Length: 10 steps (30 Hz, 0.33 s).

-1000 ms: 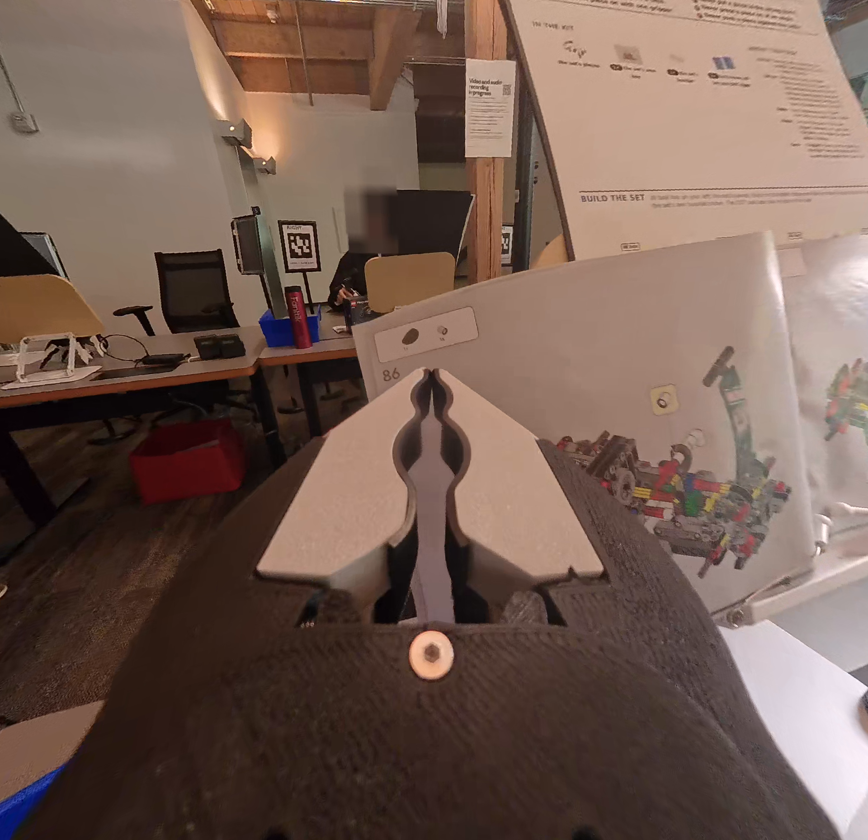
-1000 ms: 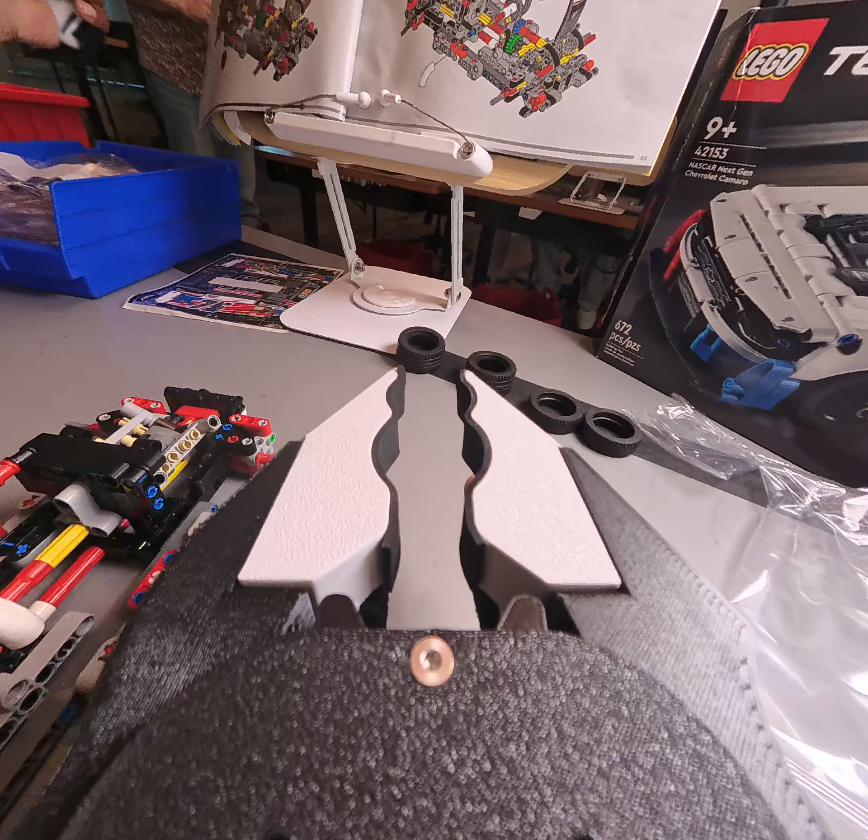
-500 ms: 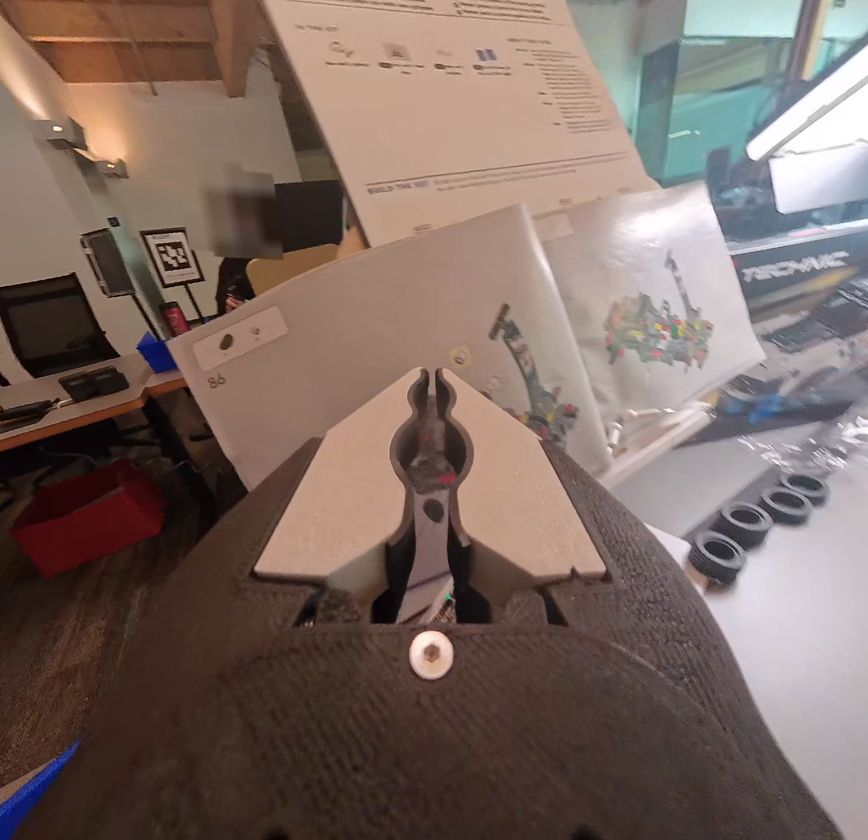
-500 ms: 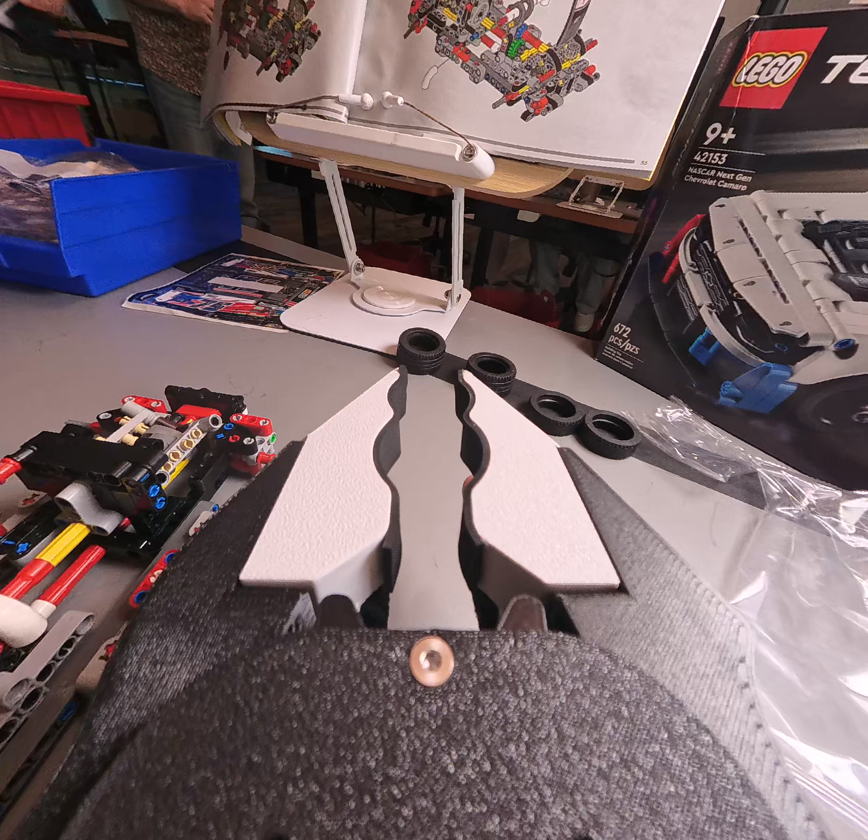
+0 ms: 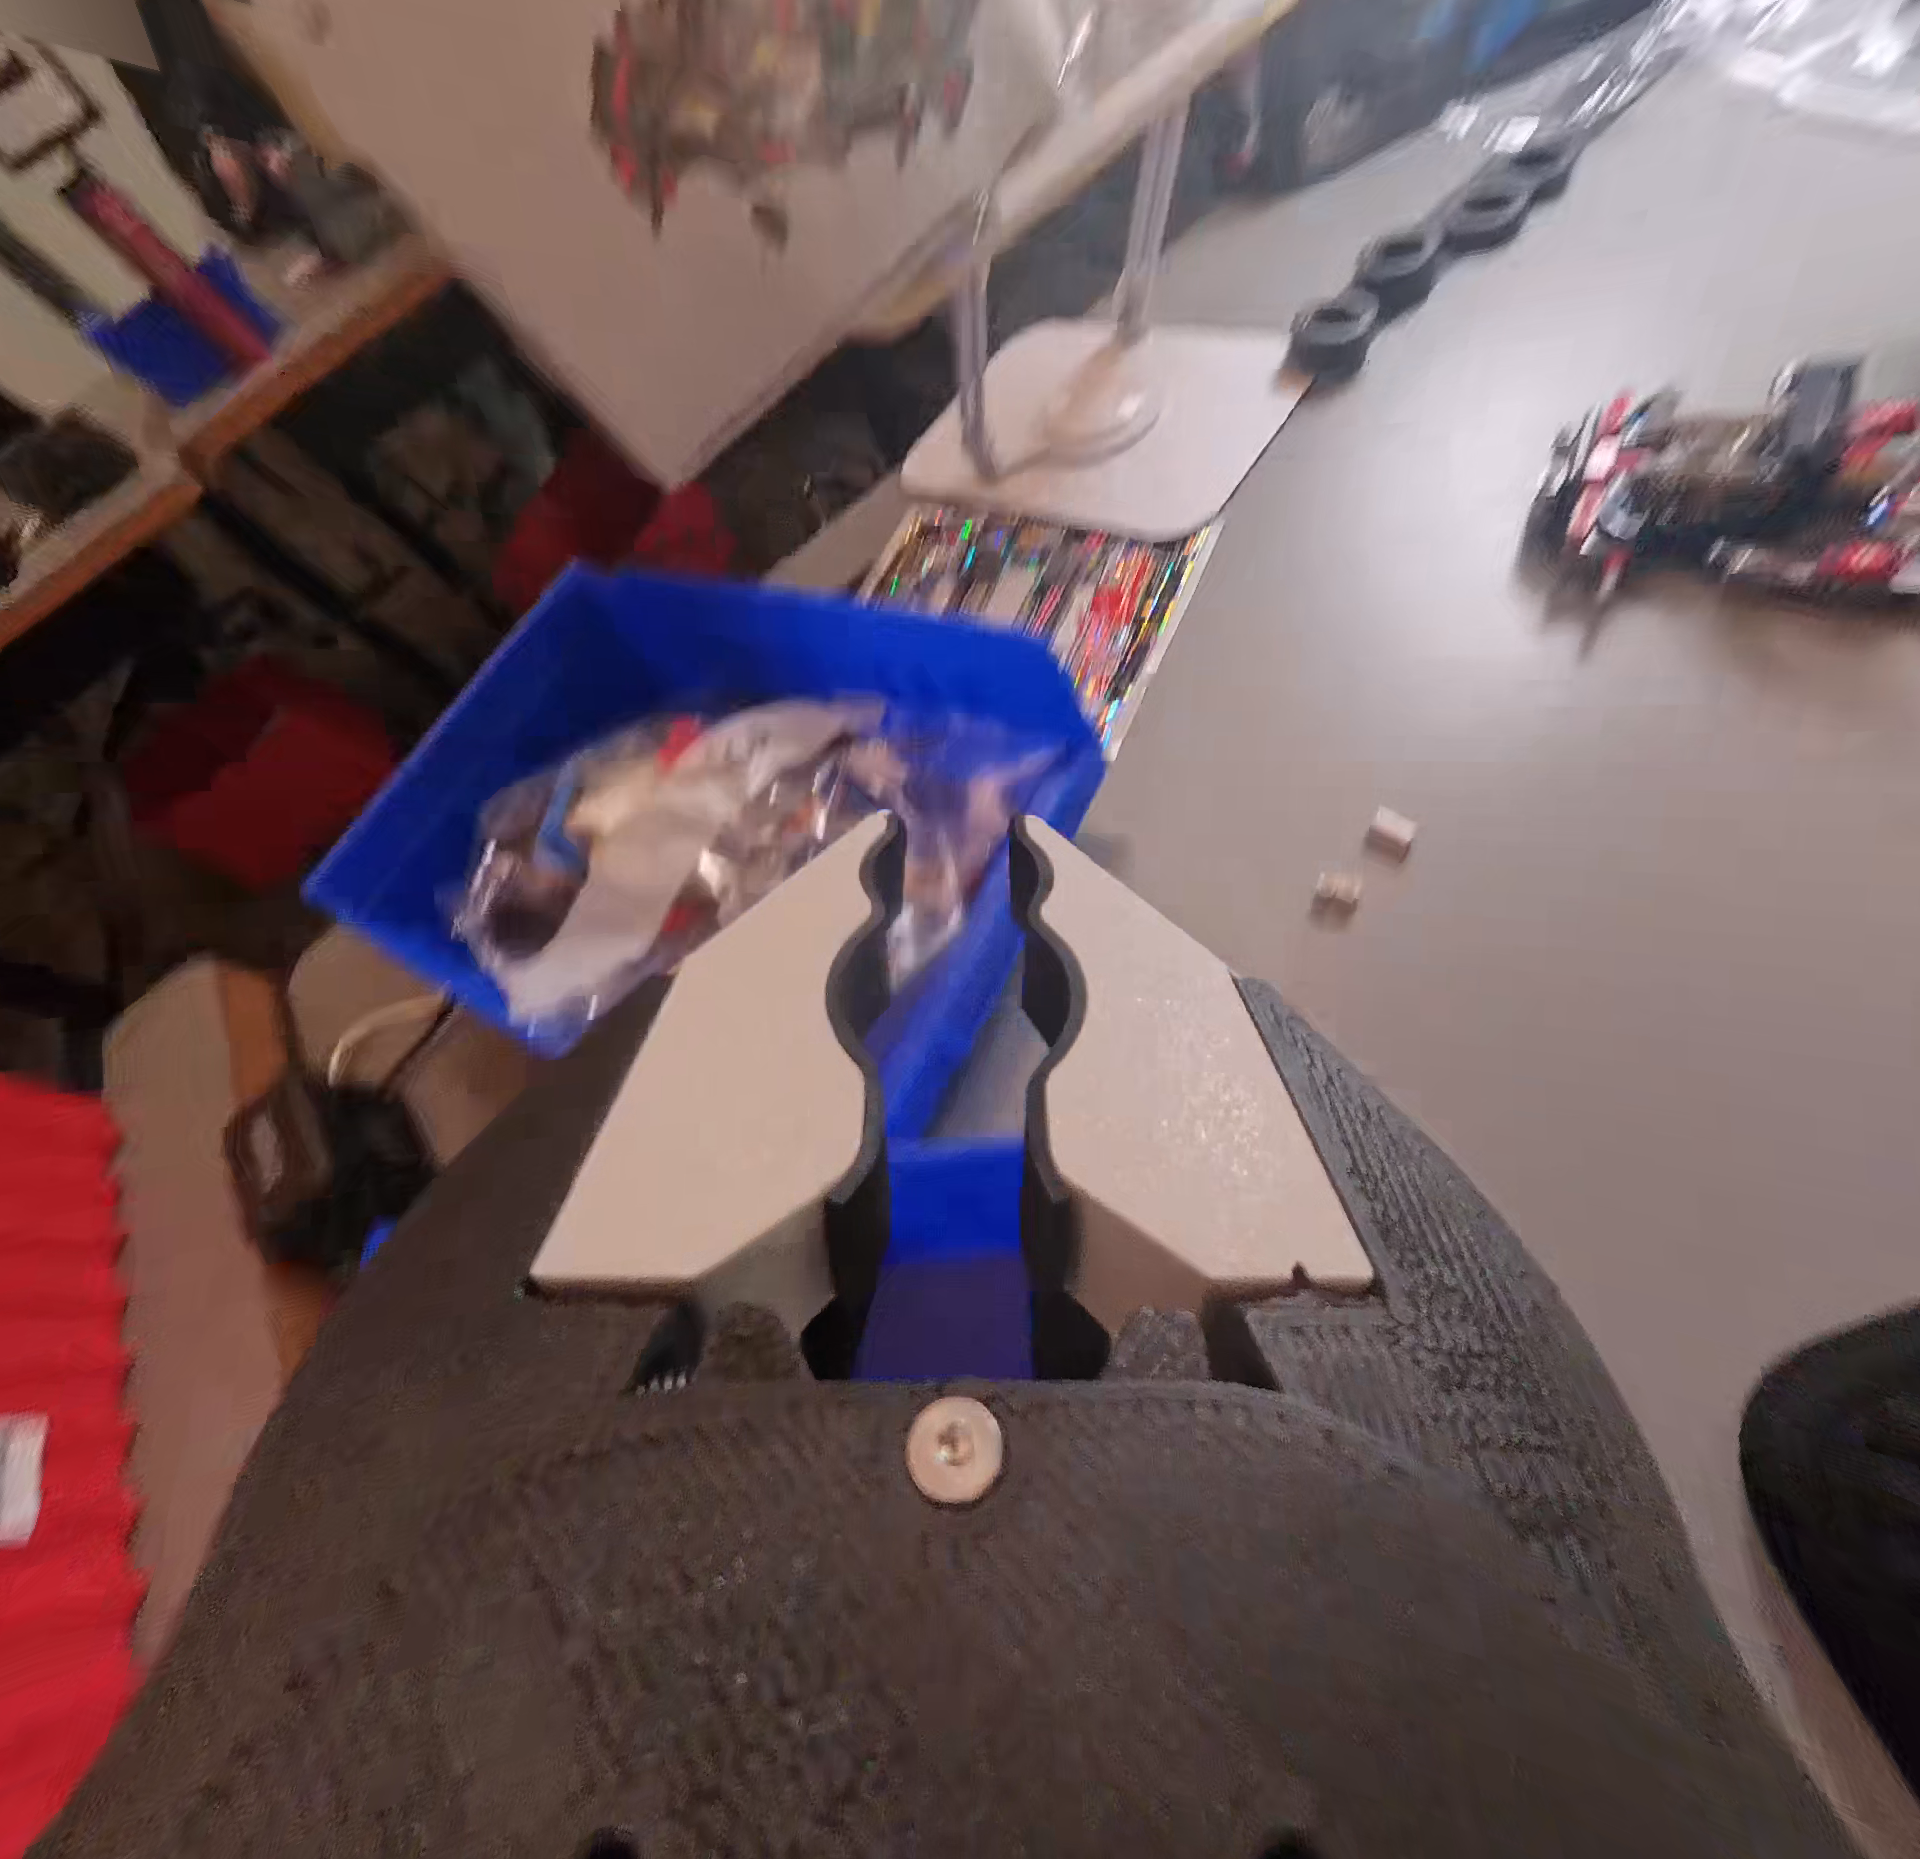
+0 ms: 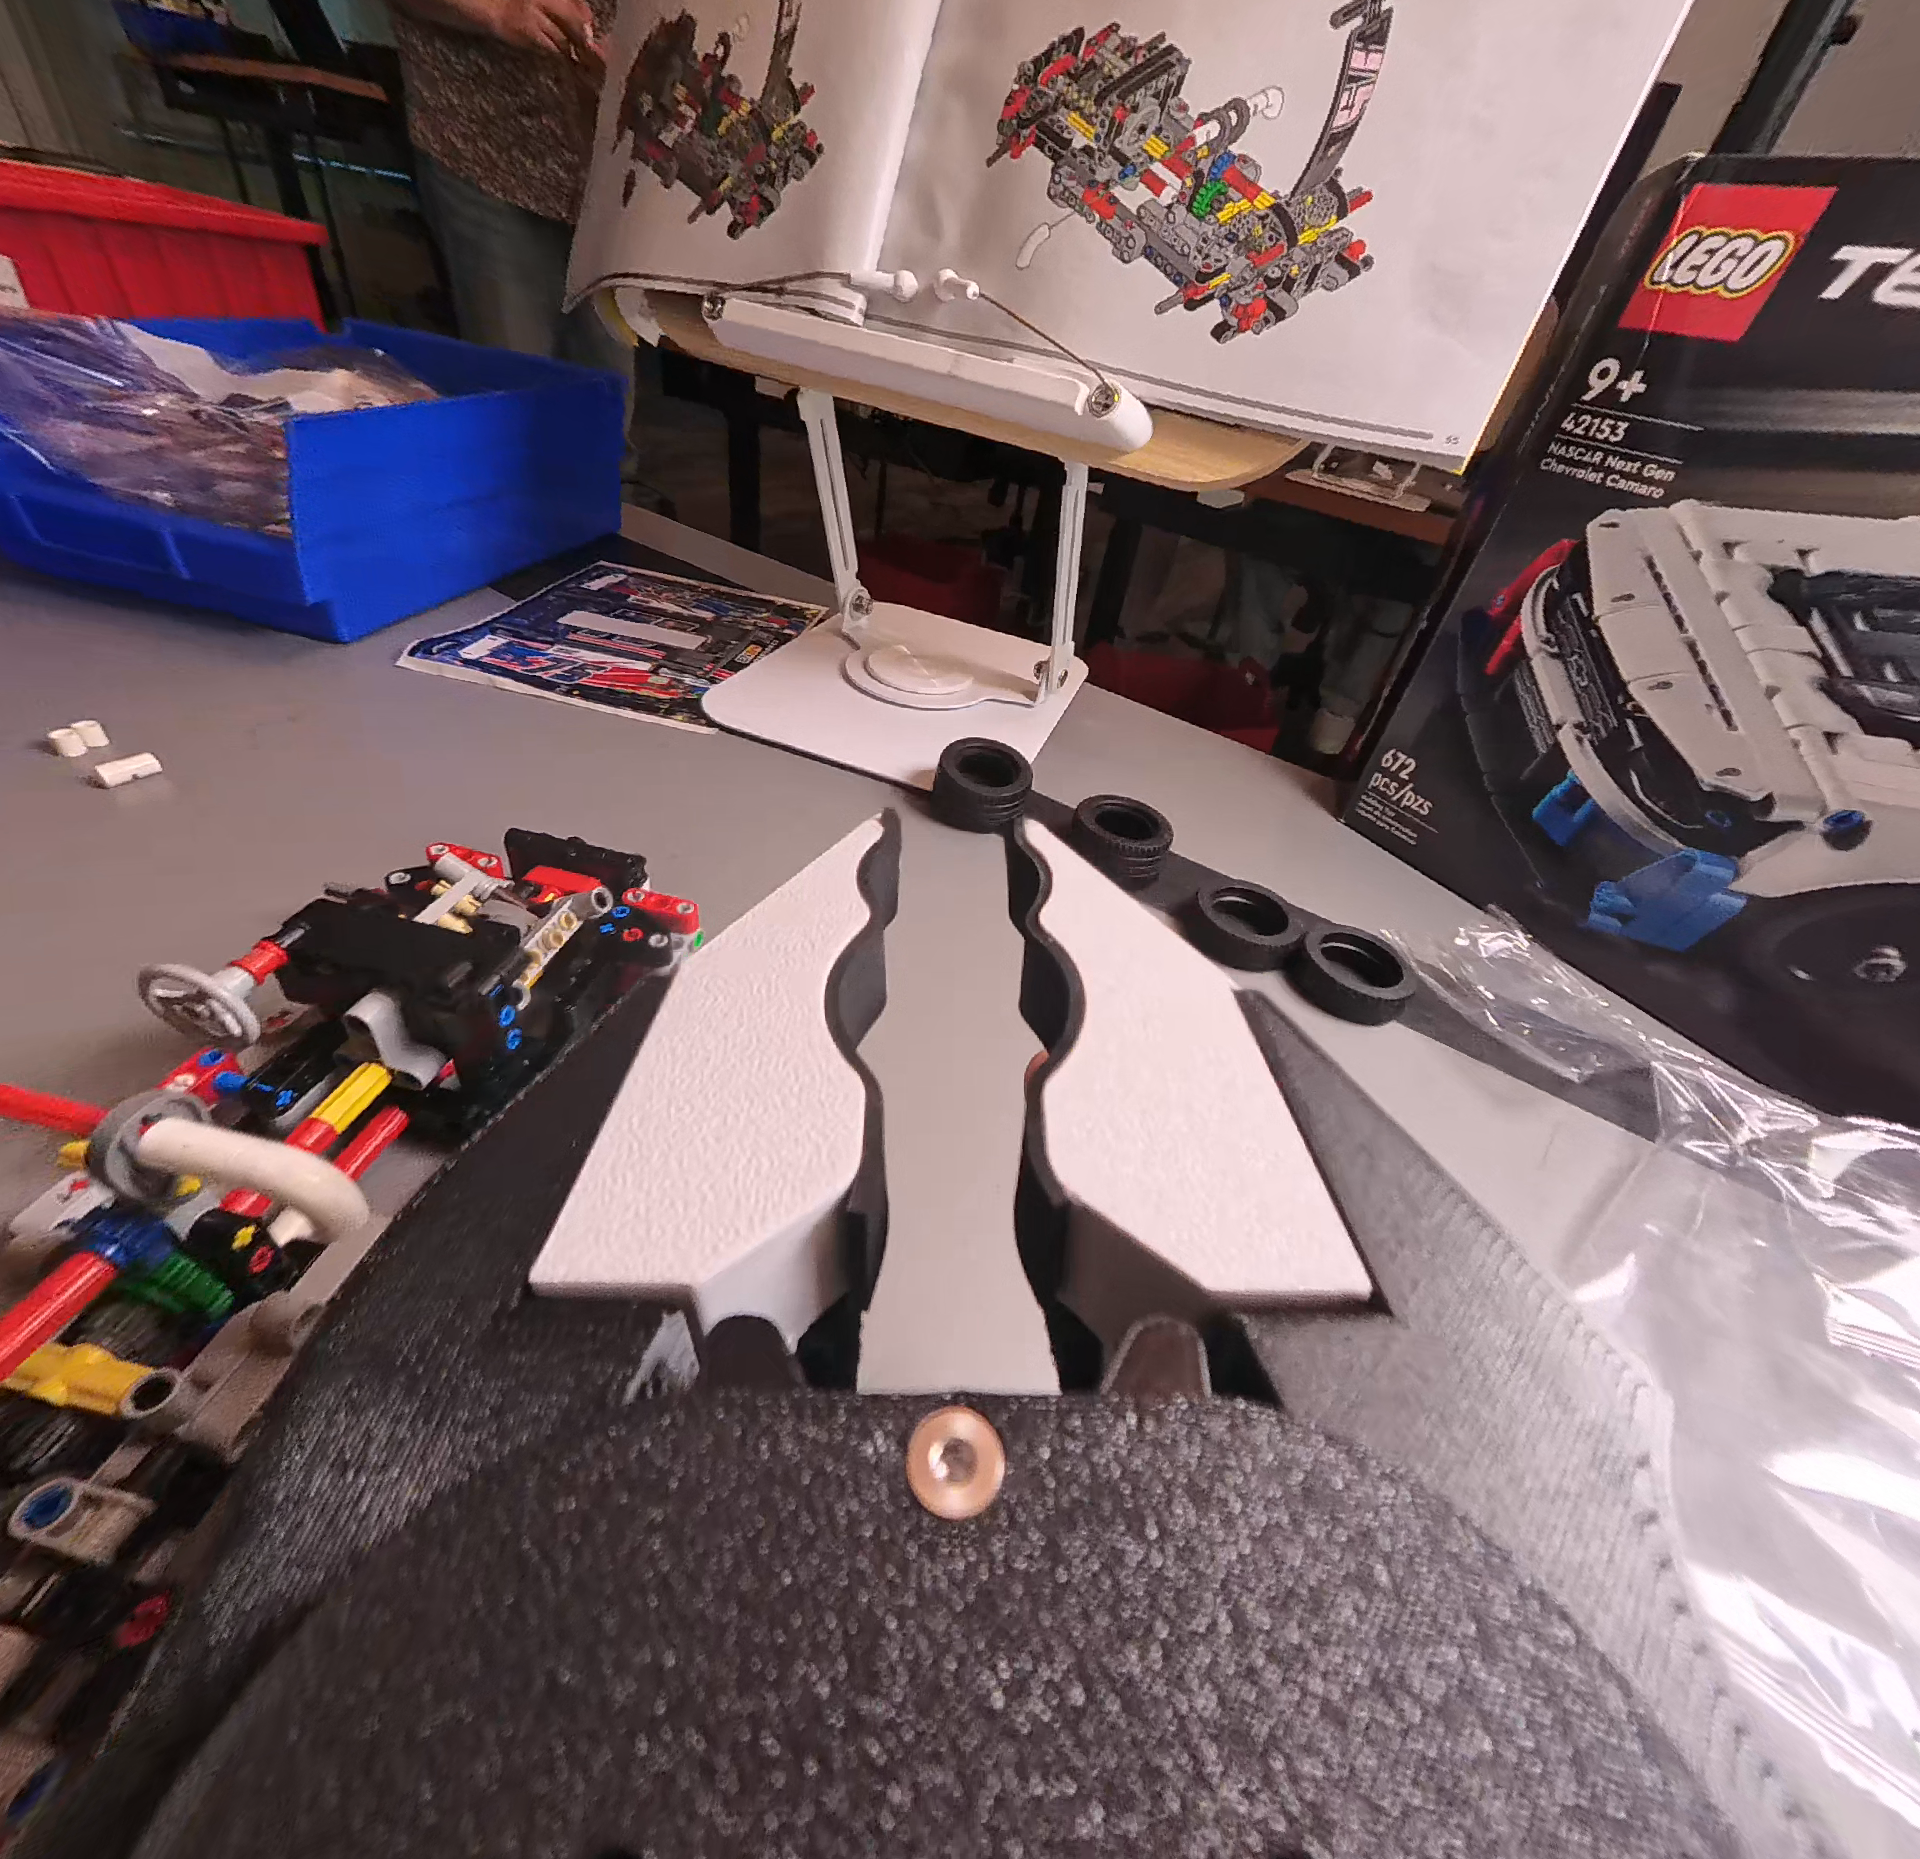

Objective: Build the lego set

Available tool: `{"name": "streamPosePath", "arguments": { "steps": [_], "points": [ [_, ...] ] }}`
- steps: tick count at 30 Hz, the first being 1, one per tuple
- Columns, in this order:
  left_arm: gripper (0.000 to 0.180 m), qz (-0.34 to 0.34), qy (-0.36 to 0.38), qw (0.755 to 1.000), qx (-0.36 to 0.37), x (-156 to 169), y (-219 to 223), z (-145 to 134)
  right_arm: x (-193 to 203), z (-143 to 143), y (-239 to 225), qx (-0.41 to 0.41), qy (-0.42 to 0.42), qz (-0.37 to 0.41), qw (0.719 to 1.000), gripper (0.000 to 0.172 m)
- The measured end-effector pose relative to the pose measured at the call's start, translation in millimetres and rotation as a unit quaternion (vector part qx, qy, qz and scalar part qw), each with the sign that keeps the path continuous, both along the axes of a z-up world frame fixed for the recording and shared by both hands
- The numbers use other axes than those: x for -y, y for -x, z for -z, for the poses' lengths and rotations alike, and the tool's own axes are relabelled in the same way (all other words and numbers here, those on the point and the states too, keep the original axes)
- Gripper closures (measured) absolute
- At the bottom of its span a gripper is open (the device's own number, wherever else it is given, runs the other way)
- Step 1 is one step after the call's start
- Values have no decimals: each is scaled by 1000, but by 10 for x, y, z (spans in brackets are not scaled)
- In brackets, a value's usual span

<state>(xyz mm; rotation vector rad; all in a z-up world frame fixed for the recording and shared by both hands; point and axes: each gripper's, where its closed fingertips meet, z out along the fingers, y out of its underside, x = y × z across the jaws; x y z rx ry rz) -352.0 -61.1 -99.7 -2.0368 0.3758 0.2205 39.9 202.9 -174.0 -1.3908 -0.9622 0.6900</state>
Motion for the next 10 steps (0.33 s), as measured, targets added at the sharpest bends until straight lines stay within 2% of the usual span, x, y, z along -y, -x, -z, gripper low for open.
{"name": "streamPosePath", "arguments": {
  "steps": [3,6,10],
  "points": [
    [163,-85,104,990,-32,602,467,465,102,51,-94,9,4,-5,1000,154],
    [164,-167,221,959,-57,1119,973,854,189,80,-166,14,8,-10,1000,154],
    [162,-203,335,919,-36,1447,1379,1239,249,104,-191,13,17,-16,1000,155]
  ]
}}
